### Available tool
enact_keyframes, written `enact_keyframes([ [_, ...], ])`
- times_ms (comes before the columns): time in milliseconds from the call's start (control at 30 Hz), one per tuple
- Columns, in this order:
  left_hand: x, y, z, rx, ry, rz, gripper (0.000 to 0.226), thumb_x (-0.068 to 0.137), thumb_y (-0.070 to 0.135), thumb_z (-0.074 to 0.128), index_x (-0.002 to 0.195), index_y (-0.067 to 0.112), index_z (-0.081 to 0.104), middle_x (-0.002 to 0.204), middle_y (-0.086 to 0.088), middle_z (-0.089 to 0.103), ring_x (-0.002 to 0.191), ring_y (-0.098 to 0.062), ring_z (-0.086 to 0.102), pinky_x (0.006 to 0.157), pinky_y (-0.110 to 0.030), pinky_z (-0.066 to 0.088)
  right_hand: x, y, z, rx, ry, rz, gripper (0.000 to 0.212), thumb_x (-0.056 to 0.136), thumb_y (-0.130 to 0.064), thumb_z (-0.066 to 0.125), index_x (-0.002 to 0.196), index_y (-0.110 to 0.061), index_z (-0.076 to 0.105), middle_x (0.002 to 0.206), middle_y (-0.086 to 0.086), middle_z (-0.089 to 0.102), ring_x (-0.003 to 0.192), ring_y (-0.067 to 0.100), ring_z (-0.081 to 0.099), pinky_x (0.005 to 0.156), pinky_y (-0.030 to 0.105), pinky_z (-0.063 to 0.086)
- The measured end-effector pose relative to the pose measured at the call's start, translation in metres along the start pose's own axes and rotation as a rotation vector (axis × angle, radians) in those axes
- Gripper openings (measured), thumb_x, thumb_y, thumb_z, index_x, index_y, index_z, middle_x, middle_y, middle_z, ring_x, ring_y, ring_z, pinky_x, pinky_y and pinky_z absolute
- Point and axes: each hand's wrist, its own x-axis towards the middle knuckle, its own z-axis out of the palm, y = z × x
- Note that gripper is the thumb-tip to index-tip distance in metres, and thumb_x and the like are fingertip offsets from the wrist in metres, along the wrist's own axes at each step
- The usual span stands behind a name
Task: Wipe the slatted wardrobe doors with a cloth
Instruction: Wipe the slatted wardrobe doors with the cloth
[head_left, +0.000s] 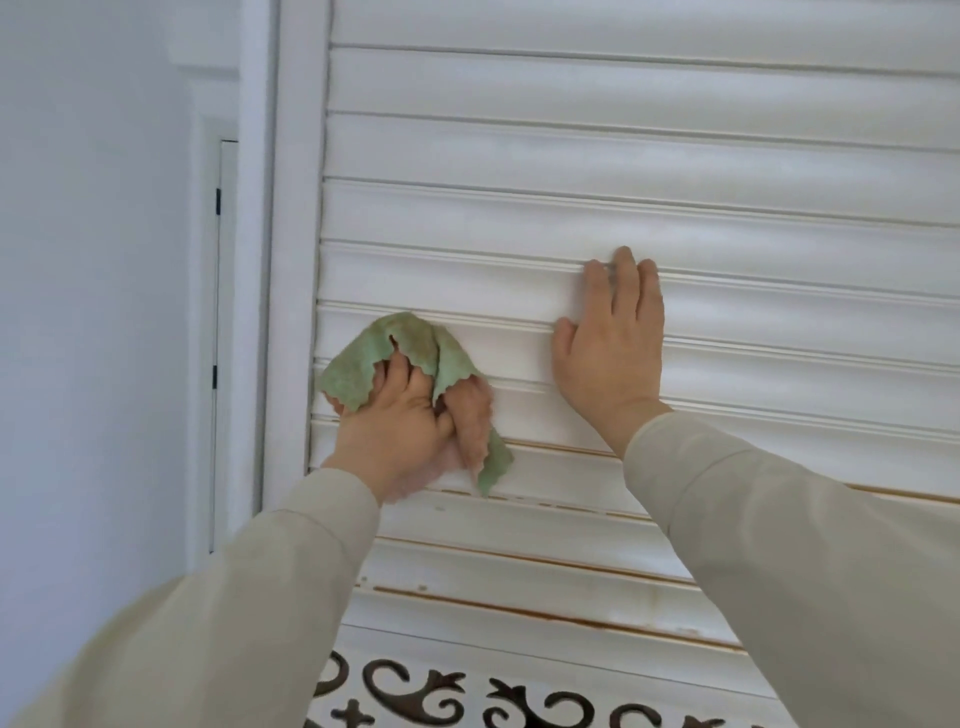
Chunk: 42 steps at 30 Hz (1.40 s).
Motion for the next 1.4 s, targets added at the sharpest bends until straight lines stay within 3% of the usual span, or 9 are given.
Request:
enact_keyframes([
  [233, 0.003, -0.046, -0.009, 0.048, 0.045, -0.004, 0.077, 0.096, 0.057, 0.031, 0.157, 0.019, 0.002, 0.159, -0.009, 0.004, 0.147, -0.031, 0.002, 0.121, -0.044, -0.006, -0.005, -0.052, 0.022, -0.070, -0.204, 0.080, 0.096, 0.094, -0.066, 0.029, 0.154, -0.002, -0.011, 0.160, 0.017, -0.023, 0.146, 0.043, -0.022, 0.118, 0.060, -0.002],
  [367, 0.002, -0.025, -0.011, 0.069, 0.028, -0.100, 0.071, 0.095, 0.054, 0.031, 0.154, 0.018, 0.012, 0.153, -0.012, 0.017, 0.138, -0.034, 0.018, 0.116, -0.048, 0.009, -0.008, -0.044, 0.022, -0.121, -0.282, 0.039, 0.097, 0.093, -0.071, 0.021, 0.152, -0.007, -0.022, 0.156, 0.016, -0.034, 0.142, 0.042, -0.031, 0.118, 0.057, -0.010],
  [533, -0.011, 0.012, -0.013, 0.198, -0.054, 0.299, 0.074, 0.089, 0.053, 0.040, 0.154, 0.023, 0.019, 0.158, -0.005, 0.018, 0.141, -0.029, 0.023, 0.111, -0.052, 0.025, -0.009, -0.049, 0.020, -0.125, -0.300, 0.062, 0.094, 0.094, -0.069, 0.020, 0.153, -0.009, -0.021, 0.156, 0.017, -0.033, 0.142, 0.042, -0.031, 0.118, 0.058, -0.011],
  [700, -0.019, -0.003, -0.011, 0.139, -0.067, 0.332, 0.079, 0.086, 0.056, 0.051, 0.155, 0.027, 0.025, 0.161, 0.004, 0.020, 0.146, -0.026, 0.022, 0.111, -0.057, 0.028, -0.012, -0.049, 0.021, -0.129, -0.333, 0.081, 0.092, 0.093, -0.071, 0.018, 0.153, -0.013, -0.022, 0.156, 0.014, -0.036, 0.142, 0.039, -0.033, 0.117, 0.057, -0.012],
  [867, -0.027, -0.056, -0.017, 0.084, -0.041, 0.072, 0.082, 0.083, 0.055, 0.027, 0.154, 0.015, 0.021, 0.155, -0.012, 0.023, 0.144, -0.031, 0.020, 0.120, -0.047, 0.014, -0.017, -0.046, 0.022, -0.160, -0.347, 0.078, 0.090, 0.094, -0.071, 0.018, 0.154, -0.015, -0.020, 0.157, 0.012, -0.034, 0.144, 0.038, -0.030, 0.117, 0.057, -0.010],
  [967, -0.050, -0.042, -0.011, 0.059, -0.055, 0.017, 0.087, 0.076, 0.051, 0.019, 0.151, 0.006, 0.028, 0.146, -0.017, 0.032, 0.135, -0.039, 0.029, 0.117, -0.049, 0.018, -0.020, -0.048, 0.021, -0.147, -0.356, 0.103, 0.088, 0.095, -0.069, 0.017, 0.154, -0.014, -0.019, 0.158, 0.012, -0.033, 0.144, 0.038, -0.029, 0.117, 0.058, -0.008],
  [1067, -0.075, -0.034, 0.004, 0.131, -0.129, 0.032, 0.092, 0.074, 0.068, 0.026, 0.146, 0.011, 0.038, 0.140, -0.011, 0.041, 0.130, -0.034, 0.034, 0.114, -0.047, 0.026, -0.023, -0.049, 0.021, -0.152, -0.364, 0.095, 0.088, 0.095, -0.069, 0.017, 0.154, -0.014, -0.019, 0.158, 0.011, -0.033, 0.145, 0.037, -0.029, 0.118, 0.058, -0.007],
  [1233, -0.079, -0.046, -0.009, 0.074, -0.060, -0.004, 0.057, 0.086, 0.041, 0.051, 0.135, 0.012, 0.047, 0.139, -0.007, 0.043, 0.128, -0.028, 0.042, 0.108, -0.040, 0.036, -0.028, -0.046, 0.019, -0.143, -0.383, 0.093, 0.089, 0.094, -0.070, 0.016, 0.153, -0.016, -0.020, 0.158, 0.009, -0.033, 0.145, 0.035, -0.030, 0.118, 0.058, -0.008],
  [1400, -0.083, -0.040, -0.005, 0.006, 0.043, -0.128, 0.059, 0.076, 0.038, 0.038, 0.116, -0.001, 0.056, 0.123, -0.018, 0.052, 0.111, -0.036, 0.051, 0.100, -0.044, 0.044, -0.030, -0.045, 0.018, -0.146, -0.388, 0.084, 0.089, 0.094, -0.070, 0.016, 0.153, -0.016, -0.022, 0.158, 0.009, -0.033, 0.145, 0.035, -0.030, 0.118, 0.058, -0.008],
])
